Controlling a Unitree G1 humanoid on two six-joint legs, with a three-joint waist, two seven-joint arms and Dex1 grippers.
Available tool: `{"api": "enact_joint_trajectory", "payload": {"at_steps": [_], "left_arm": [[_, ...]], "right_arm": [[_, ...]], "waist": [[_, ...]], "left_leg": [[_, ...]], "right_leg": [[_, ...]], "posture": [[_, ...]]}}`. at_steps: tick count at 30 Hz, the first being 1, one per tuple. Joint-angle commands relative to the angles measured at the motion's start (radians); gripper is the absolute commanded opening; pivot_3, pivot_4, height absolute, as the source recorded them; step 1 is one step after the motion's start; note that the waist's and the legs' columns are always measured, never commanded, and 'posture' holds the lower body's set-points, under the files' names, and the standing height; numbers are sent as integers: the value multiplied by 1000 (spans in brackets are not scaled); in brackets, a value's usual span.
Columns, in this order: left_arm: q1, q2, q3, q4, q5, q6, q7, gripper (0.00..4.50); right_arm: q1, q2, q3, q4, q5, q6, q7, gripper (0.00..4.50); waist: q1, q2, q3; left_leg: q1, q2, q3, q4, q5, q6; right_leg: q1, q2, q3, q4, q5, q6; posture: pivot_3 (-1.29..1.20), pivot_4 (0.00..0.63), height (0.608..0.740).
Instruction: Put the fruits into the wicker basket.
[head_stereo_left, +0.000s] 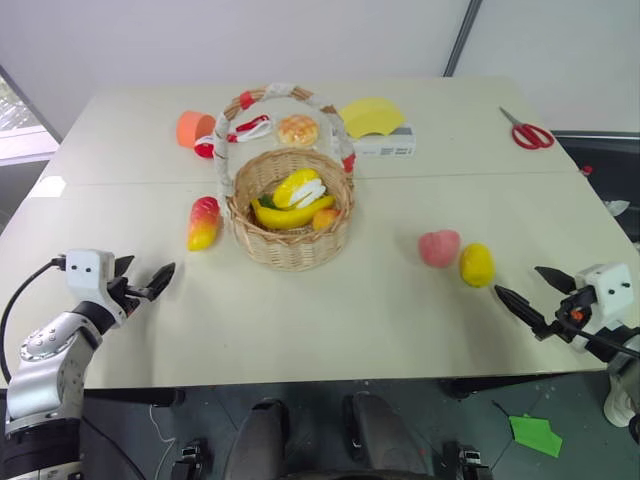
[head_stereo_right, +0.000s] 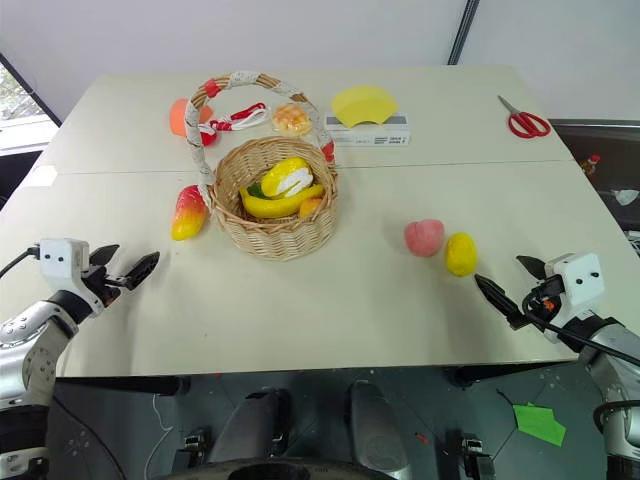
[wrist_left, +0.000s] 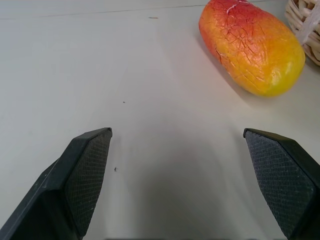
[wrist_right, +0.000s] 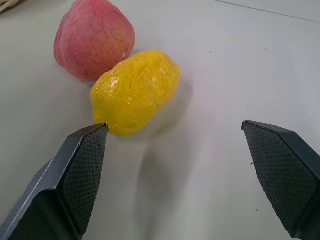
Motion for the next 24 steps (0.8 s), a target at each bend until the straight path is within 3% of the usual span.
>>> {"api": "enact_joint_trajectory", "payload": {"at_steps": [1, 8, 15, 24], "left_arm": [[-7, 3, 8, -35, -1, -14, 1, 4500], [-56, -2, 22, -86, -55, 63, 30, 4500], [-188, 19, -22, -148, -75, 245, 112, 4500], [-494, 6, -117, -79, -84, 663, 268, 4500]], "right_arm": [[-1, 0, -17, -12, 1, -27, -7, 4458], [-72, -32, -63, -101, 117, 60, -23, 4458], [-182, -90, 93, -328, 186, 191, -17, 4458], [-346, -47, 359, -531, 238, 283, -51, 4458]], "waist": [[0, 0, 0], [-1, 0, 0], [-2, 0, 0], [2, -3, 1]], "left_leg": [[0, 0, 0, 0, 0, 0], [0, 0, 0, 0, 0, 0], [0, 0, -1, 1, 0, 0], [-1, -3, -3, 2, 0, 0]], "right_leg": [[0, 0, 0, 0, 0, 0], [0, 0, 0, 0, 0, 0], [1, 1, -1, 1, 0, 0], [0, 1, -2, 2, 1, 2]], "posture": [[0, 150, 740], [0, 150, 740], [0, 150, 740], [0, 150, 740]]}}
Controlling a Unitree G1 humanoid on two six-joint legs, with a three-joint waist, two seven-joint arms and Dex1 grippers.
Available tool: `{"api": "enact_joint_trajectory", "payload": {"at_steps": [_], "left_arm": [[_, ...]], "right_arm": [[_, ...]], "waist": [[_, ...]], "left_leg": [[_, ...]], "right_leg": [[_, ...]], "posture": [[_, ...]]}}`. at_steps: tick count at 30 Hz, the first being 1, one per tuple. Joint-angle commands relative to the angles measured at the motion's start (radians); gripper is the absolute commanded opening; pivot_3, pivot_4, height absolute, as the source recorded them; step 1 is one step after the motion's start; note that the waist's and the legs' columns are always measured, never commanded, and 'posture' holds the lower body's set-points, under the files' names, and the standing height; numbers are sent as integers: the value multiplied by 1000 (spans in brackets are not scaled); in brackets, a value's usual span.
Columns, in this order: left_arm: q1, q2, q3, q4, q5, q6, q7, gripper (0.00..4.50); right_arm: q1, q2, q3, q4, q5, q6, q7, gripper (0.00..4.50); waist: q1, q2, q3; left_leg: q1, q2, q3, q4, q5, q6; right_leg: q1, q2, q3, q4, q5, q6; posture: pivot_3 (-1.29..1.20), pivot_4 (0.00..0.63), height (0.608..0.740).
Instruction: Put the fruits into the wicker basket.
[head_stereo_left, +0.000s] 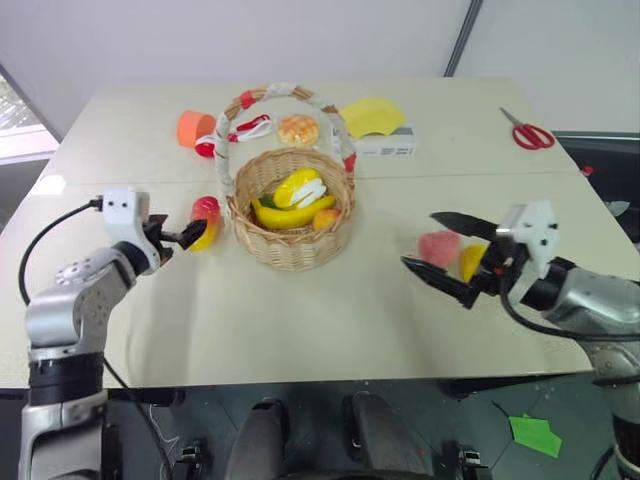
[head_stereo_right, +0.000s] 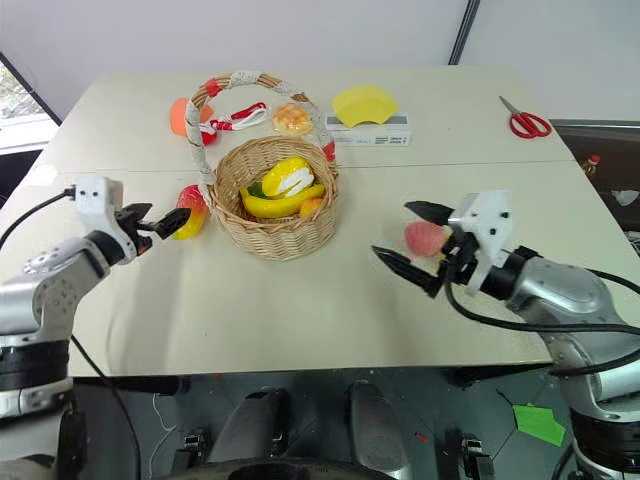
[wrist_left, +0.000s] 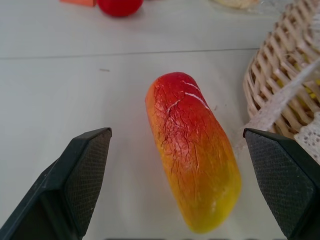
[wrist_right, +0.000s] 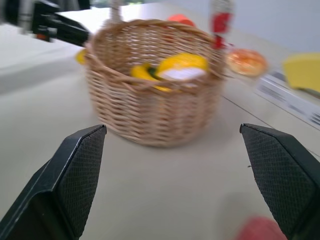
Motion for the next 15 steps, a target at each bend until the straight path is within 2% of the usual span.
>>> {"api": "enact_joint_trajectory", "payload": {"at_steps": [1, 10, 15], "left_arm": [[-105, 1, -21, 30, 7, 112, 47, 4500], [-239, 9, -181, 159, 118, 155, 42, 4500], [-313, -35, -211, 282, 165, 127, 57, 4500]], "right_arm": [[-30, 24, 51, -71, 34, 8, -8, 4458], [-43, 66, 134, -89, 31, -9, -17, 4458], [-60, 102, 185, -91, 13, -20, -29, 4458]], "waist": [[1, 0, 0], [1, 0, 0], [3, 0, 0]], "left_leg": [[0, 0, 0, 0, 0, 0], [0, -1, 0, 0, 0, 0], [0, -1, 0, 0, 0, 0]], "right_leg": [[0, 0, 0, 0, 0, 0], [0, -1, 0, 0, 0, 0], [0, -1, 0, 0, 0, 0]], "posture": [[0, 150, 740], [0, 150, 740], [0, 150, 740]]}}
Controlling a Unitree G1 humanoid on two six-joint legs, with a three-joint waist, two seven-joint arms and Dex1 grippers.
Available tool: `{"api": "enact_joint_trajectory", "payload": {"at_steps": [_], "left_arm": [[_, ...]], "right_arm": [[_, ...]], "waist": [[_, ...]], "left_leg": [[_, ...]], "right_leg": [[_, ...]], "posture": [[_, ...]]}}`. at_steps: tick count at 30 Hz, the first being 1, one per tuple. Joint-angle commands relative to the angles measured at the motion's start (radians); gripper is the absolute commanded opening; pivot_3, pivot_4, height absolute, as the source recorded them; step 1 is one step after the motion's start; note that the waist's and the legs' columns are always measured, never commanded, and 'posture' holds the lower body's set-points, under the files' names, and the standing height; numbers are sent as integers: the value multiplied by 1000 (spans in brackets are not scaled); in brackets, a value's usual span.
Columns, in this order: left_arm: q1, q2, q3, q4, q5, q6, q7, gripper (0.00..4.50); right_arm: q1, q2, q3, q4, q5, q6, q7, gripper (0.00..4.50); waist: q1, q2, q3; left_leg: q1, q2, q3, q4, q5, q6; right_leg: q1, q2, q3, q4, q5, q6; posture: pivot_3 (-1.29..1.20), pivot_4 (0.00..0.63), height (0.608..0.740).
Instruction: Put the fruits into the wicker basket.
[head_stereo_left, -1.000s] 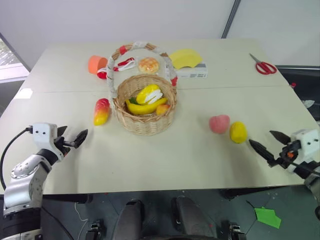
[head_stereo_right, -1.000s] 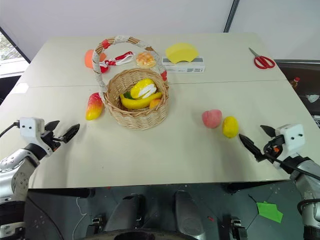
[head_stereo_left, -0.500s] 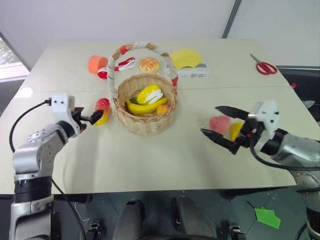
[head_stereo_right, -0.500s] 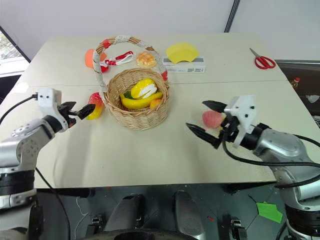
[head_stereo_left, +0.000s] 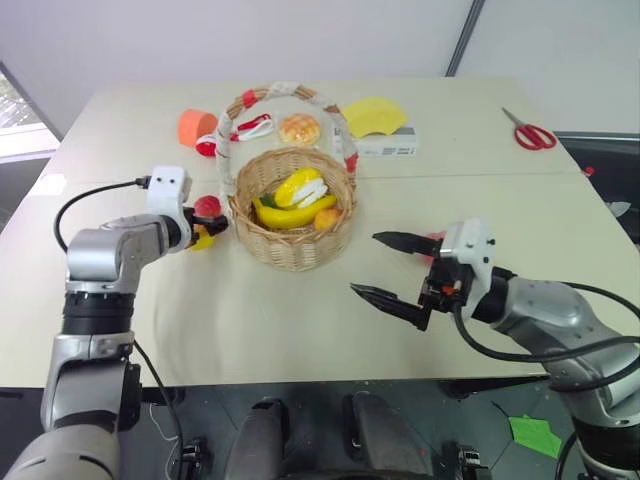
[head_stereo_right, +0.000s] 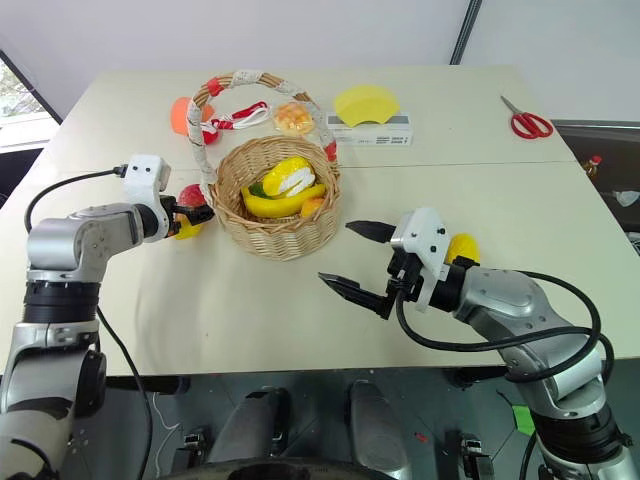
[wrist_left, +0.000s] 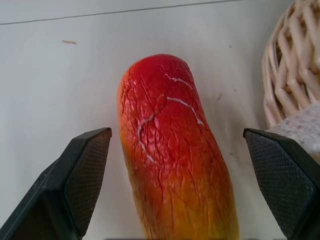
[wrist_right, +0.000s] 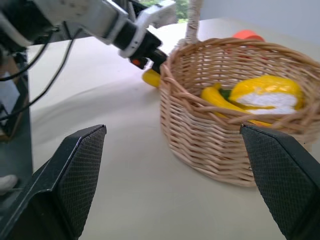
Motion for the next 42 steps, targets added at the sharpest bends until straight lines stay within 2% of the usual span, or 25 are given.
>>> {"api": "enact_joint_trajectory", "payload": {"at_steps": [1, 2, 3, 4, 7, 8, 12, 15, 16, 19, 22, 24, 27, 30, 33, 36, 38, 39, 42], "left_arm": [[-44, -17, -6, 60, 44, -39, 9, 4500], [-47, -23, -5, 71, 52, -53, 7, 4500], [-47, -26, -5, 74, 60, -70, 4, 3957], [-46, -28, -8, 74, 67, -84, 0, 3688], [-50, -31, -5, 83, 82, -83, -2, 2137], [-51, -24, -8, 90, 94, -81, 0, 1750], [-14, 32, -4, 59, 118, -124, -37, 1750], [85, 127, 65, -65, 80, -218, -150, 1750], [114, 148, 97, -105, 48, -239, -196, 1750], [208, 195, 246, -315, -169, -232, -415, 1750], [273, 232, 264, -506, -294, -233, -554, 1750], [242, 226, 215, -563, -333, -204, -557, 1750], [109, 178, 25, -582, -251, -201, -498, 1750], [-26, 117, -147, -505, -126, -208, -431, 1750], [-124, 49, -237, -374, -33, -249, -391, 1750], [-166, 1, -286, -293, 18, -298, -403, 3086], [-173, -17, -300, -273, 33, -323, -419, 4154], [-174, -19, -300, -269, 41, -335, -424, 4485], [-158, -15, -281, -269, 43, -396, -466, 4485]], "right_arm": [[-27, 23, 20, -41, -9, -26, -13, 4458], [-31, 28, 27, -41, -13, -27, -15, 4458], [-35, 31, 33, -41, -15, -28, -18, 4500], [-37, 34, 36, -40, -17, -28, -19, 4500], [-39, 39, 44, -41, -23, -29, -23, 4500], [-41, 41, 45, -40, -24, -29, -24, 4500], [-45, 42, 49, -36, -31, -33, -25, 4500], [-53, 38, 42, -27, -35, -34, -19, 4500], [-54, 37, 40, -23, -35, -35, -16, 4500], [-70, 31, 39, 7, -44, -44, -2, 4500], [-92, 30, 43, 50, -58, -57, 18, 4500], [-113, 33, 52, 81, -73, -67, 32, 4500], [-140, 38, 69, 119, -98, -82, 49, 4500], [-152, 43, 77, 138, -121, -90, 50, 4500], [-153, 38, 74, 149, -167, -93, 22, 4500], [-142, 17, 52, 162, -220, -75, -22, 4500], [-113, -11, 1, 177, -248, -63, -54, 4500], [-99, -22, -26, 180, -252, -51, -68, 4500], [-58, -61, -115, 197, -286, -9, -123, 4500]], "waist": [[0, 0, 0], [-1, 0, 0], [-2, 0, 0], [-1, 0, 0], [-1, 0, 0], [-1, 0, 0], [-4, 0, 0], [-14, 0, 0], [-13, 0, 0], [-6, 0, 0], [11, 0, 0], [23, 0, 0], [30, 0, 0], [25, -1, 0], [12, 0, 0], [9, 0, 0], [14, 0, 0], [16, 0, 0], [19, 0, 0]], "left_leg": [[0, 0, 0, 0, 0, 0], [0, 0, 0, 0, 0, 0], [0, 0, 0, 0, 0, 0], [0, 0, 0, 0, 0, 0], [0, 0, 0, 0, 0, 0], [0, 0, 0, 0, 0, 0], [0, 0, 0, 0, 0, 0], [0, 1, 0, -1, 0, 0], [0, 2, 1, -1, 0, 0], [-1, 3, 0, -1, 0, 0], [-1, 2, 0, 0, 0, -1], [-1, 0, 0, 0, 0, -1], [0, -1, 0, 1, 0, 0], [-1, -2, 1, 1, 0, 1], [-1, -3, 1, 1, -1, 2], [-1, -2, 2, 0, -1, 2], [-1, -1, 1, 0, -1, 2], [-1, -1, 1, 0, -1, 2], [-2, -2, 2, 1, -1, 2]], "right_leg": [[0, 0, 0, 0, 0, 0], [0, 0, 0, 0, 0, 0], [0, 0, 0, 0, 0, 0], [0, 0, 0, 0, 0, 0], [0, 0, 0, 0, 0, 0], [0, -1, 0, 0, 0, 0], [-1, 0, 0, 0, 0, 0], [-1, -1, 1, 1, 0, 0], [-2, -1, 1, 1, 0, 0], [-2, -2, 1, 1, 0, -1], [-1, -4, 1, -1, 0, -1], [0, -6, 1, -2, 0, -1], [2, -4, 0, -2, 0, -1], [2, -2, 0, -3, 1, 1], [1, 0, 0, -3, 0, 1], [-1, 2, 1, -2, 0, 1], [-1, 2, 1, -1, 0, 1], [-1, 2, 1, -1, 0, 1], [-1, 0, 1, -1, 0, 1]], "posture": [[0, 150, 740], [0, 150, 740], [0, 150, 740], [0, 150, 740], [0, 150, 740], [0, 150, 740], [0, 150, 740], [0, 150, 740], [0, 150, 740], [0, 150, 740], [0, 150, 740], [0, 150, 740], [0, 150, 740], [0, 150, 740], [0, 150, 740], [0, 150, 740], [0, 150, 740], [0, 150, 740], [0, 150, 740]]}}
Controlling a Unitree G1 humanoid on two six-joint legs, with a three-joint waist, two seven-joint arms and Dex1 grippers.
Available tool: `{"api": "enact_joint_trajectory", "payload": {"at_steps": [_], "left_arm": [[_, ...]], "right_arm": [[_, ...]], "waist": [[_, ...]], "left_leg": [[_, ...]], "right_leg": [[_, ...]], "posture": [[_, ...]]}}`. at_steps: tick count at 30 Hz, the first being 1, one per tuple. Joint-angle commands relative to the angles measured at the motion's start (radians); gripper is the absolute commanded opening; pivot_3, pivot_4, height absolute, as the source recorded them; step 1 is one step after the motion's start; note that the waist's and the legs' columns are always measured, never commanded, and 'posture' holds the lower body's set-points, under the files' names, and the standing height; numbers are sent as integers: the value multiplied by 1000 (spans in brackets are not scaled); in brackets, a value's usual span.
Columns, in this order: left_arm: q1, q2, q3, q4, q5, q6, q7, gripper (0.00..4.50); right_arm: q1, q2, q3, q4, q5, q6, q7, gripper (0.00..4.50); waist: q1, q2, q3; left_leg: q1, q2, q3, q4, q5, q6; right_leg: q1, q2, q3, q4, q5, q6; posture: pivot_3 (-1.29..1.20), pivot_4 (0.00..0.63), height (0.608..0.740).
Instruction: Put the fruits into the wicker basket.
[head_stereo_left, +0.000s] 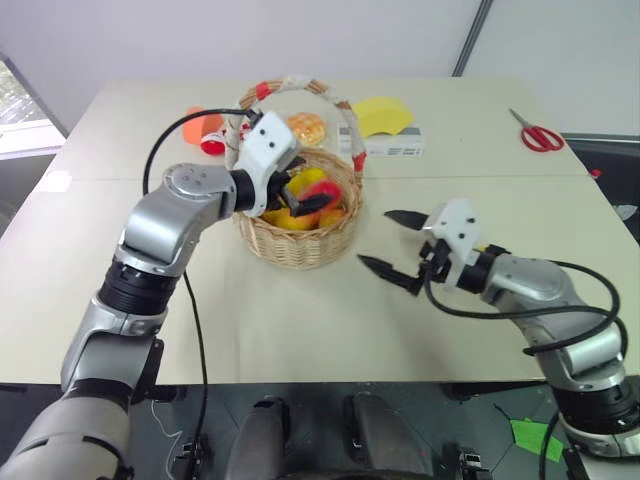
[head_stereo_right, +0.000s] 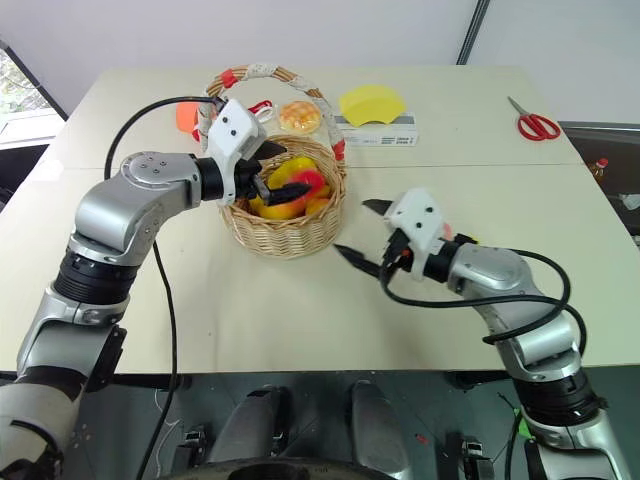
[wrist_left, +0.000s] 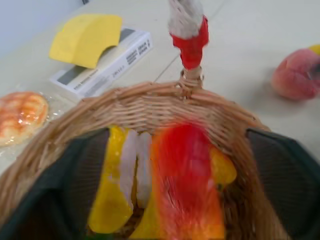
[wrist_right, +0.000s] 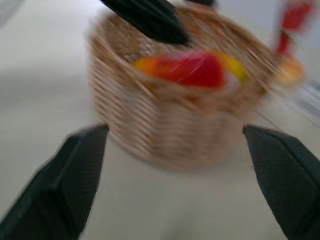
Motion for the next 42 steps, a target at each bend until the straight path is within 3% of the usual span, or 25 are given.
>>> {"api": "enact_joint_trajectory", "payload": {"at_steps": [1, 5, 10, 22, 25, 27, 29, 37, 42], "left_arm": [[7, 16, 42, -37, 4, -101, -59, 4485], [106, 60, 53, -140, -44, -196, -190, 4485], [191, 93, 53, -256, -125, -166, -302, 4485], [253, 90, 30, -318, -96, -140, -267, 4485], [257, 87, 30, -322, -94, -136, -261, 4500], [256, 87, 32, -318, -92, -139, -257, 4500], [260, 88, 40, -312, -90, -142, -252, 4500], [370, 146, 279, -264, -167, -108, -198, 4500], [440, 182, 401, -248, -209, -87, -180, 4500]], "right_arm": [[36, -43, -144, 6, -31, 52, -68, 4500], [118, -124, -214, 44, -61, 89, -47, 4500], [88, -115, -179, 134, -64, 81, -19, 4500], [-22, -55, -66, 308, -87, 85, 8, 4500], [-38, -42, -55, 310, -95, 82, 2, 3705], [-46, -38, -55, 299, -95, 89, 0, 2733], [-43, -43, -56, 270, -102, 68, 6, 2040], [-50, -37, -51, -11, -7, 4, 110, 1951], [-202, 65, 59, -99, 57, 77, 81, 1951]], "waist": [[2, 0, 0], [-1, 0, 0], [-6, 0, 0], [-4, 1, 0], [-5, 1, 0], [-4, 1, 0], [-4, 1, 0], [-12, 1, 0], [-11, 1, 0]], "left_leg": [[0, 0, 0, 0, 0, 0], [0, 0, 0, -1, 0, 0], [1, 1, 1, 0, 0, 0], [2, 1, 1, 1, 0, 0], [2, 1, 1, 1, 0, 0], [2, 1, 1, 1, 0, 0], [2, 1, 1, 1, 0, 0], [2, 3, 0, 0, 0, 0], [2, 4, 1, 1, 0, 0]], "right_leg": [[0, 0, 0, 0, 0, 0], [0, -1, 0, 0, 0, 0], [1, 1, 1, 0, 0, 0], [2, 1, 1, 0, 0, 0], [2, 1, 1, 0, 0, 0], [2, 1, 1, 0, 0, 0], [2, 1, 1, 0, 0, 0], [1, 2, 1, 1, 0, 0], [1, 1, 1, 2, 0, 0]], "posture": [[0, 150, 740], [0, 150, 740], [0, 150, 740], [0, 150, 740], [0, 150, 740], [0, 150, 740], [0, 150, 740], [0, 150, 740], [0, 150, 740]]}}
